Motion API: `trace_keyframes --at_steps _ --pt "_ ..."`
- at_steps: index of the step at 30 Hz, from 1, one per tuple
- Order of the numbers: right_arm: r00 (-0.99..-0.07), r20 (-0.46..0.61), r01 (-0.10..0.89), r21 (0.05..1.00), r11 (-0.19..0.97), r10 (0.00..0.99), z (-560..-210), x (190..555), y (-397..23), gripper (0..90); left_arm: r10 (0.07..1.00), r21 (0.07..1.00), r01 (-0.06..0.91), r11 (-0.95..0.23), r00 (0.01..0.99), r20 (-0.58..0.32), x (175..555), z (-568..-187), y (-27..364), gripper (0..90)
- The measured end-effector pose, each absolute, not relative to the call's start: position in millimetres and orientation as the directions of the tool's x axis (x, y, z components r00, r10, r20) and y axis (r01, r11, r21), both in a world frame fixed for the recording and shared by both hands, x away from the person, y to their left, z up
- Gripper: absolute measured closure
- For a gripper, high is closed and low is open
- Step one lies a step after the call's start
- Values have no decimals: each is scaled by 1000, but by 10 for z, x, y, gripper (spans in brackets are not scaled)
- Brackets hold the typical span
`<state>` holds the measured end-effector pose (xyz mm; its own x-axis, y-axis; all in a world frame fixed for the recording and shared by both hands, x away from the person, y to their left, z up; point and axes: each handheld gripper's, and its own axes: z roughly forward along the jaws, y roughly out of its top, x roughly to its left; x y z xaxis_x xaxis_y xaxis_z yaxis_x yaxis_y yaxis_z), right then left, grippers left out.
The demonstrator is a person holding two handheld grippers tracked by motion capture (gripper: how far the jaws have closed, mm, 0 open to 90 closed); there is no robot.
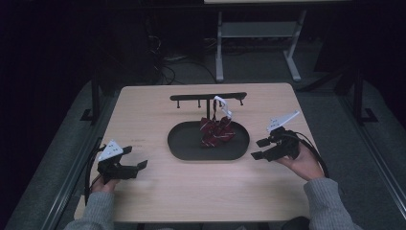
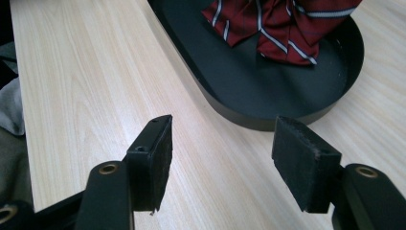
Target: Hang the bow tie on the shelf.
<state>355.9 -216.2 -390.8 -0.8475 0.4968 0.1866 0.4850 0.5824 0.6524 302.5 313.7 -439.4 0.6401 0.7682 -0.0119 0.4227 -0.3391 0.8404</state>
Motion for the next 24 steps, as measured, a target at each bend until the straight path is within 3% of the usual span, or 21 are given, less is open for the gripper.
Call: trace_keyframes --at_steps 24 --pt "-816 233 530 666 524 529 -4248 3249 -2348 381 770 843 423 -332 638 -18 3020 -4401 3130 130"
